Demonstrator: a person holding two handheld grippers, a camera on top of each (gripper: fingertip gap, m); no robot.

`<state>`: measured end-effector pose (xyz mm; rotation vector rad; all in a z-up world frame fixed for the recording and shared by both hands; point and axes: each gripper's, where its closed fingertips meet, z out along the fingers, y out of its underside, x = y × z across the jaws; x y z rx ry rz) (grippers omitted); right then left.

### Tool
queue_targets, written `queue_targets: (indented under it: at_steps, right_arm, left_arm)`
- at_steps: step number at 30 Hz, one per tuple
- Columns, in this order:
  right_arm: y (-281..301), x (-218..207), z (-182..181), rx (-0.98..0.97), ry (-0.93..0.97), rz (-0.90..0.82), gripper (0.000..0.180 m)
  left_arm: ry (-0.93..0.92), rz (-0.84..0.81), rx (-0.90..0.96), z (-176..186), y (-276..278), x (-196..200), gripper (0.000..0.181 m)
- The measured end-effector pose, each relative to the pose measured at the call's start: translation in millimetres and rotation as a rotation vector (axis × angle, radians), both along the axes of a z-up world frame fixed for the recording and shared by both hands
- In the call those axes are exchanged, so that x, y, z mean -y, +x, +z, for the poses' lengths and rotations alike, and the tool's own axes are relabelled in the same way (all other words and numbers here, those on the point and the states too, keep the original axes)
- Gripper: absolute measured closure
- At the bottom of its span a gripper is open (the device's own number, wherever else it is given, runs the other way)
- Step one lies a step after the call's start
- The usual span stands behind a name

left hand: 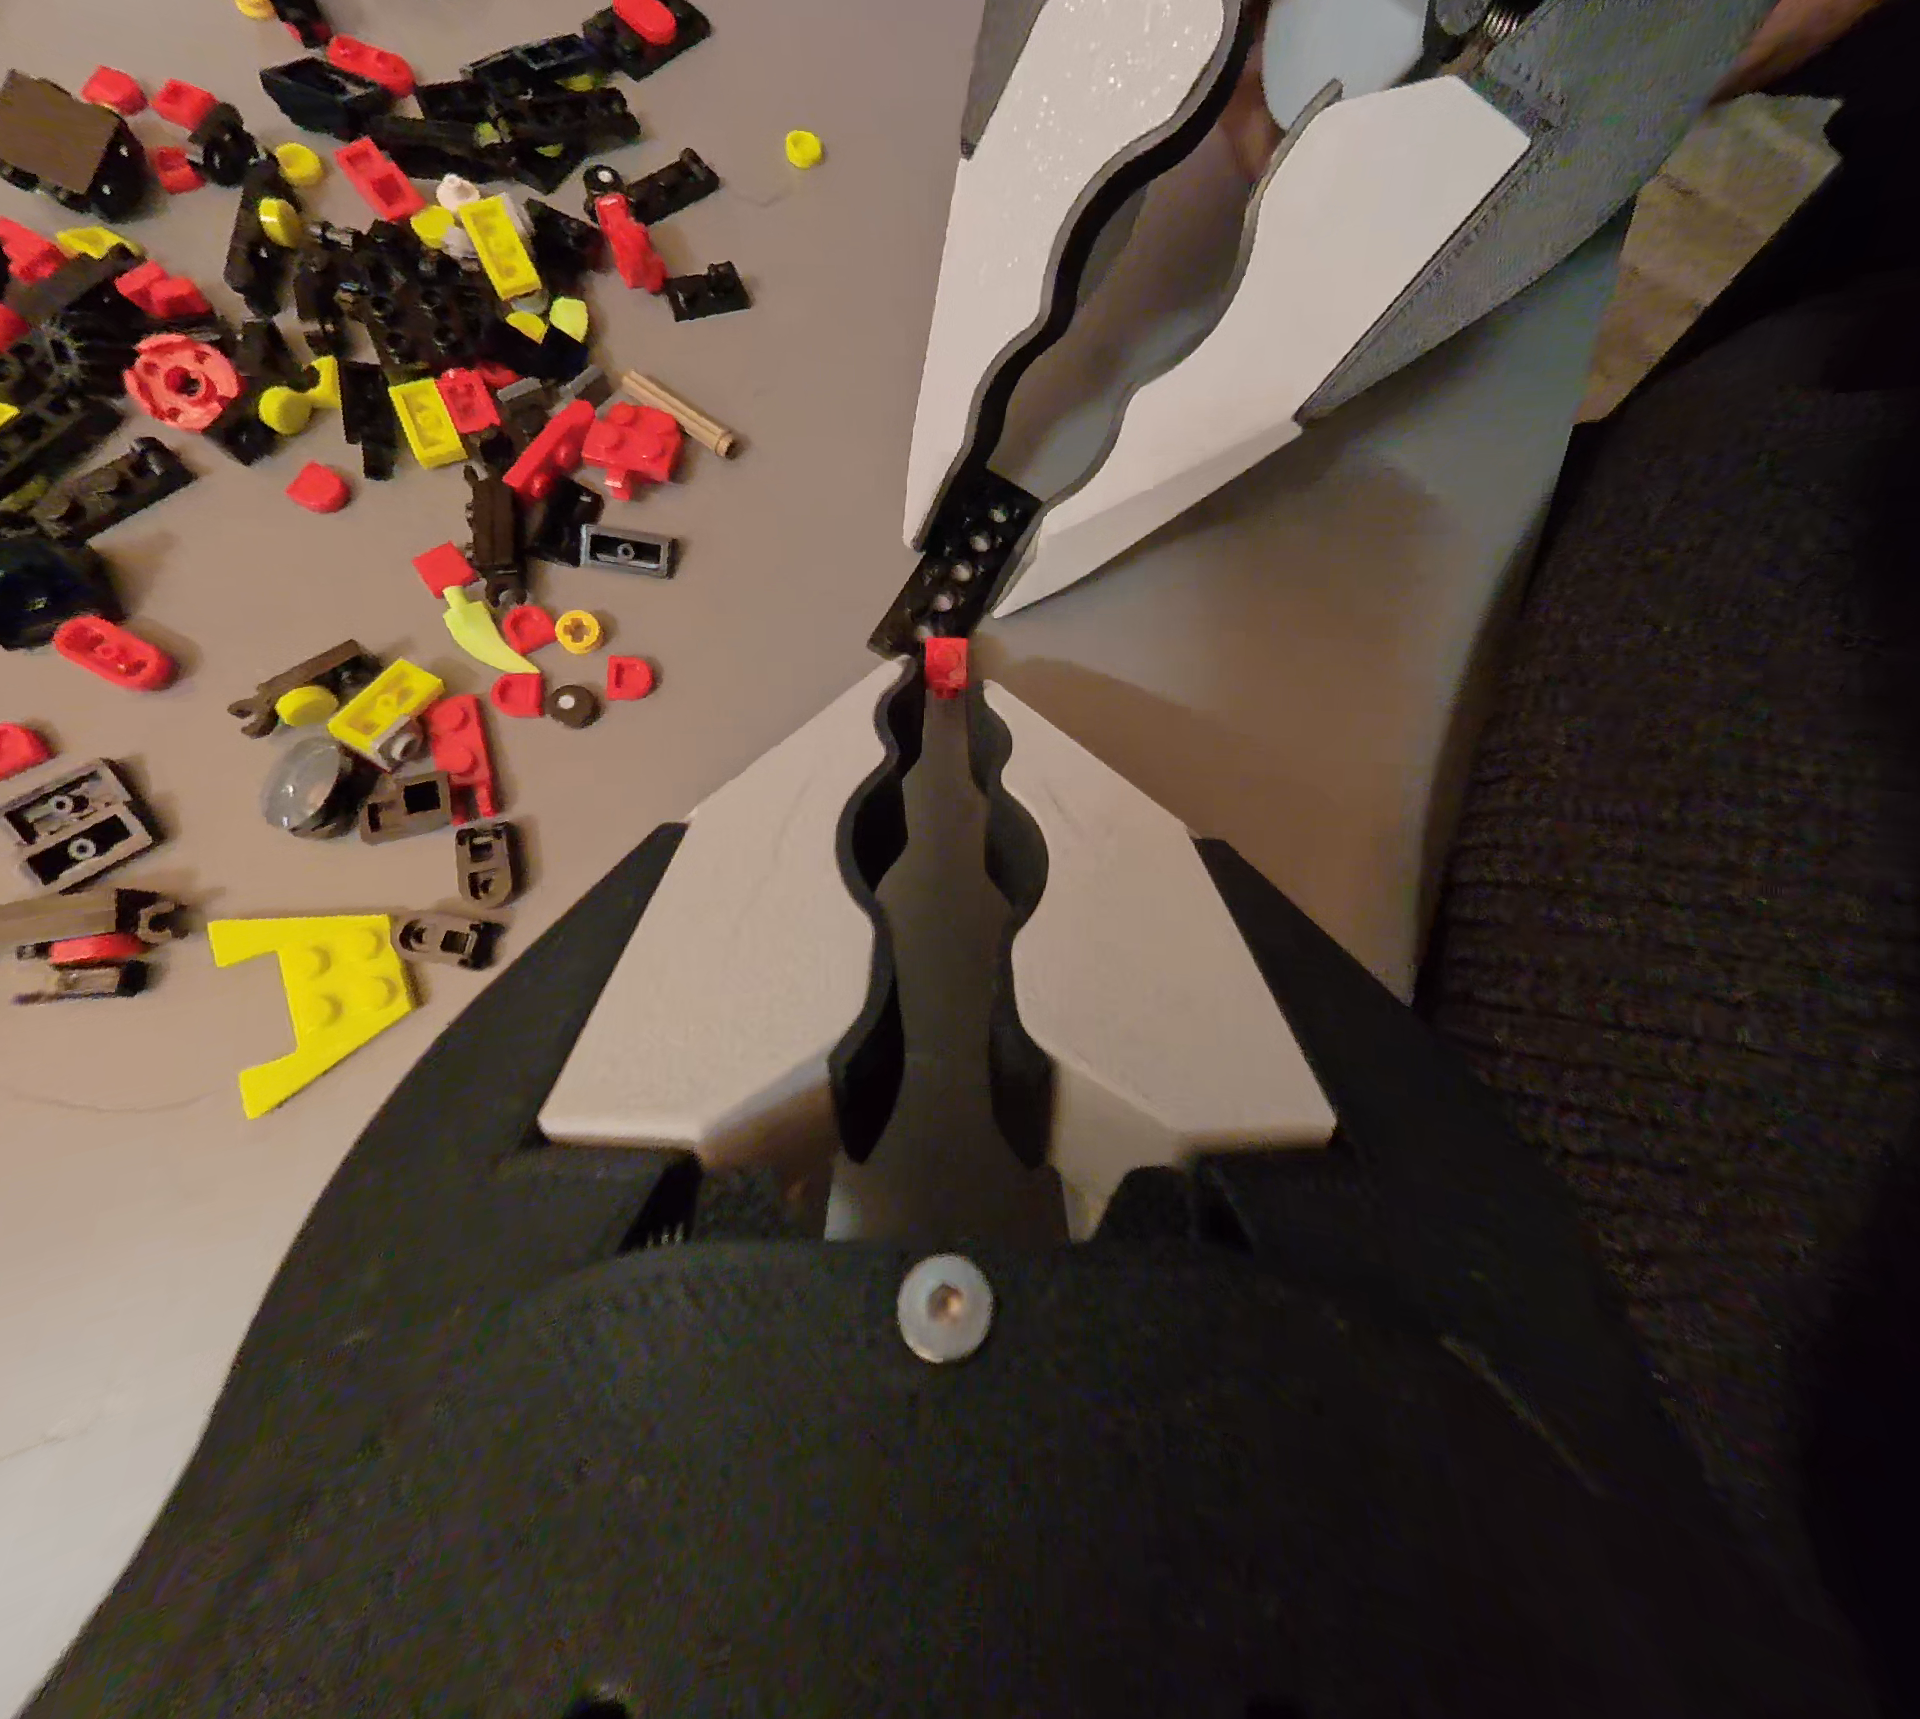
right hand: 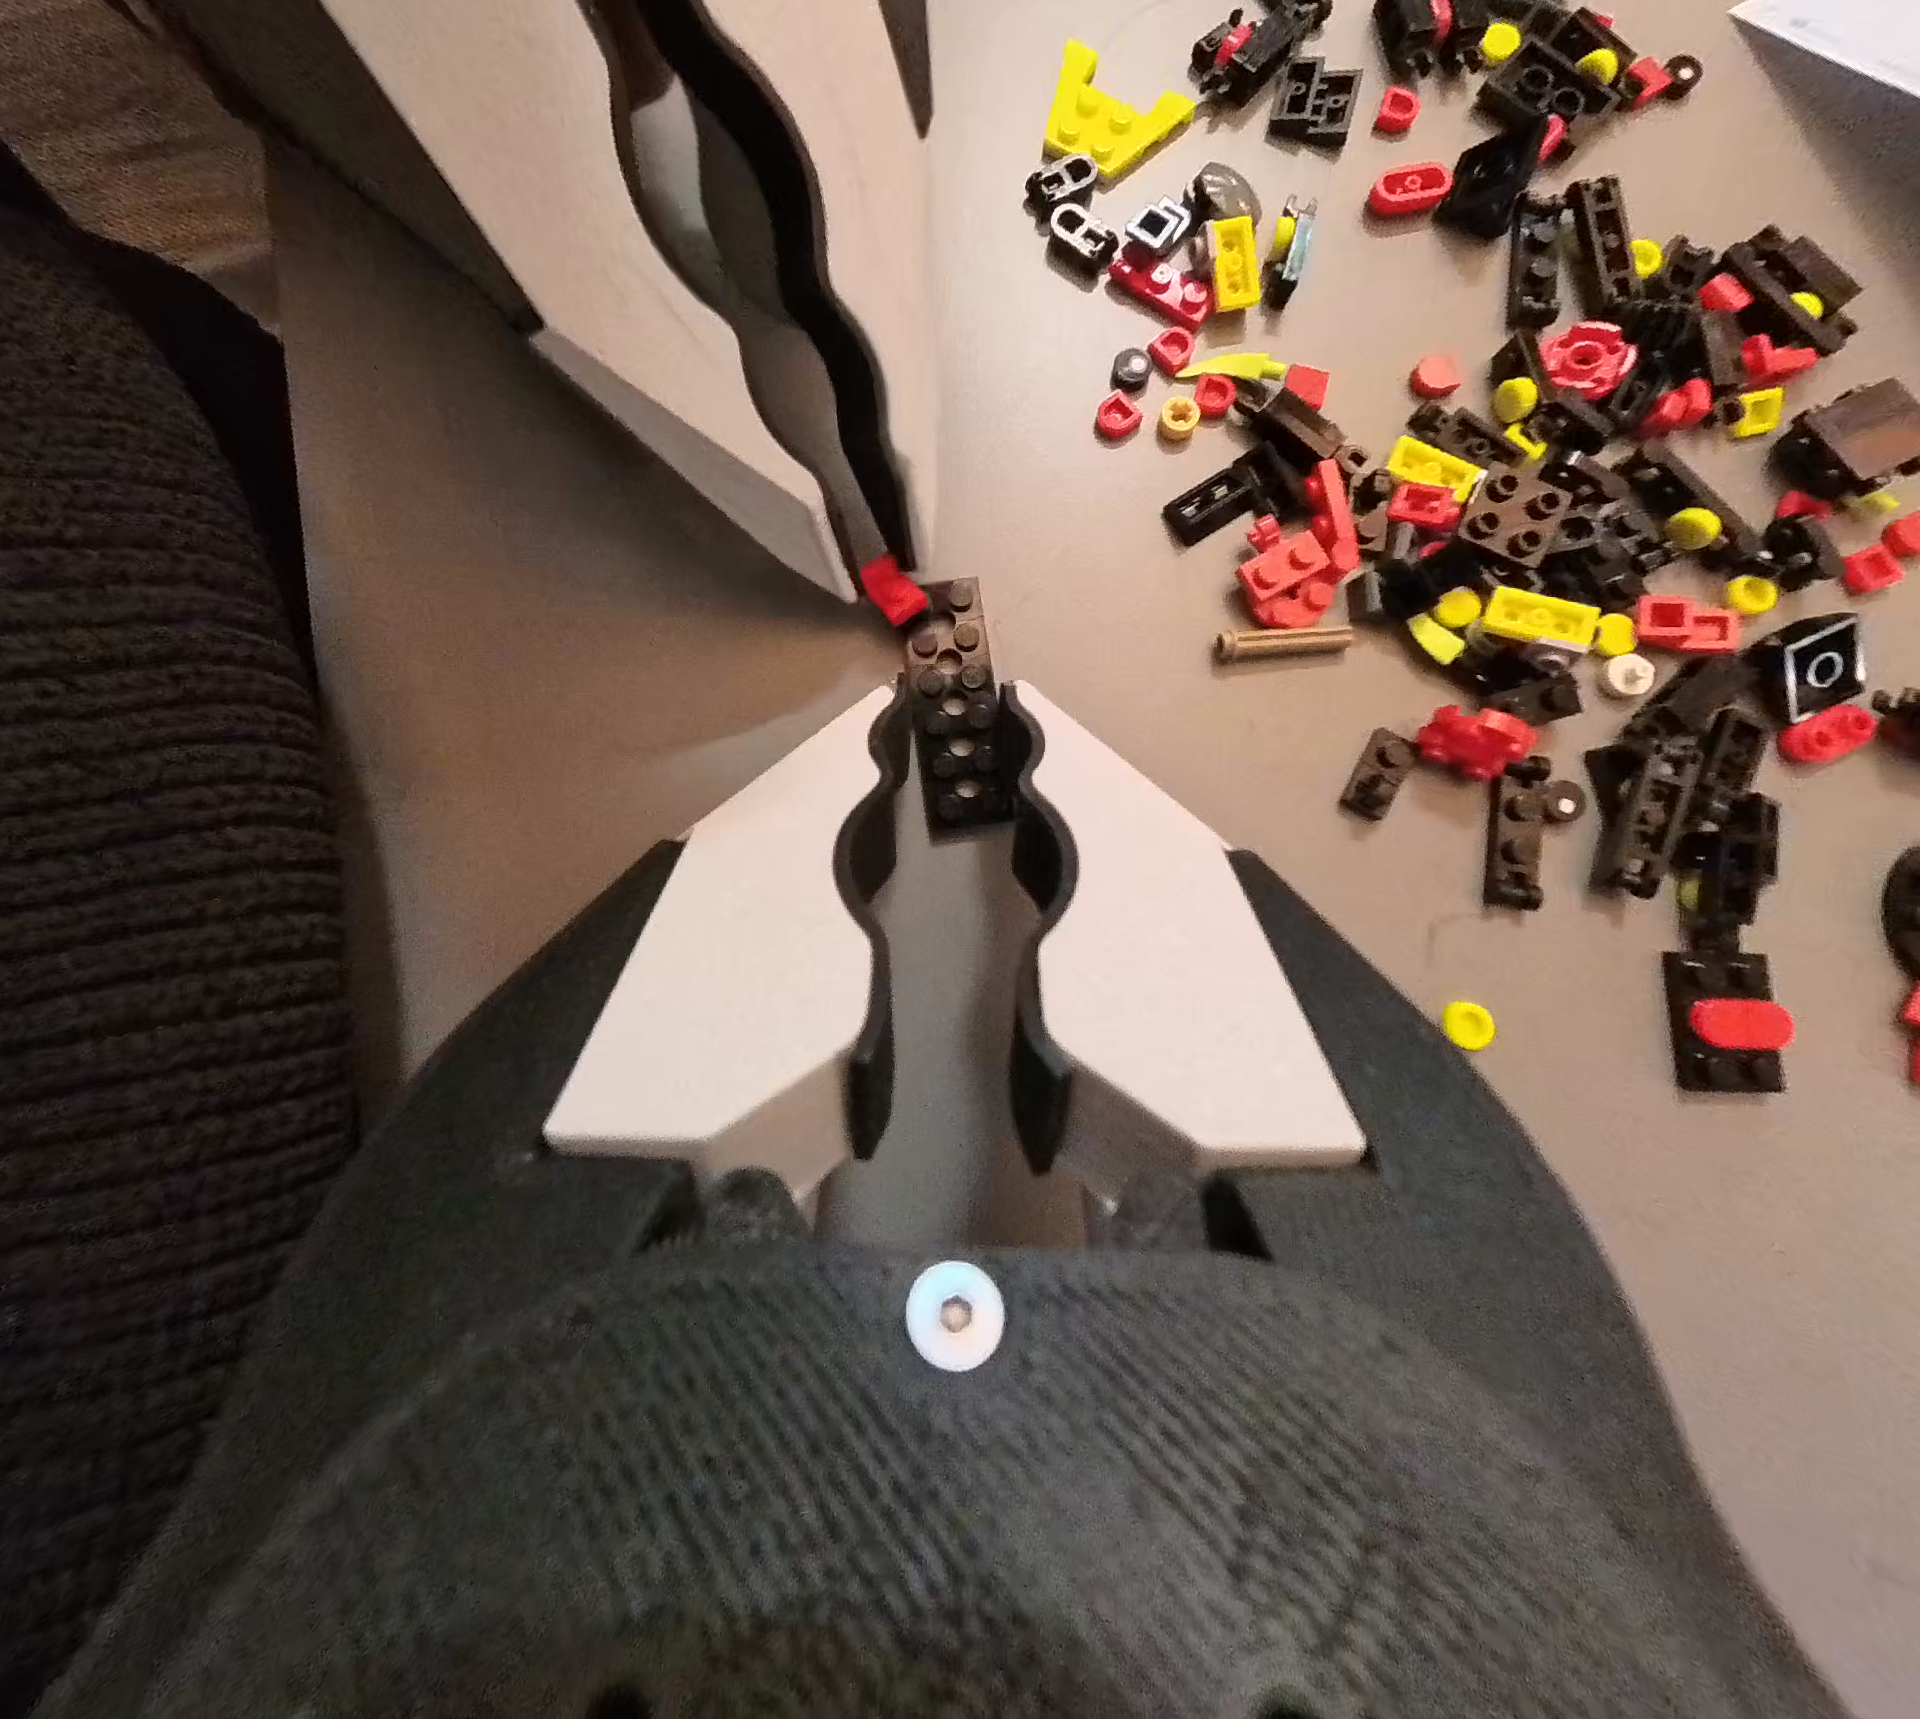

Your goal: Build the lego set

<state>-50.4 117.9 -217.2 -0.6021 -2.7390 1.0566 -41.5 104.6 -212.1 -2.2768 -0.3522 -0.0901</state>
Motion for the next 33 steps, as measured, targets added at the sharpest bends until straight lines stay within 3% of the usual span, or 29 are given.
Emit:
queue_targets:
  at_steps: [14, 21, 33]
  right_arm:
    - [-5, -3, 3, -0.033, 0.003, -0.002, 0.156]
    - [0, 16, 25, -0.096, -0.107, 0.063, 0.16]
    - [13, 21, 8, -0.02, -0.058, 0.117, 0.161]
  left_arm:
    - [-0.024, 0.006, -0.032, -3, -2, 0, 0.176]
    - [-0.033, 0.005, -0.046, -4, -3, 0, 0.175]
    - [-0.001, 0.032, -0.014, 0, -5, 1, 0.176]
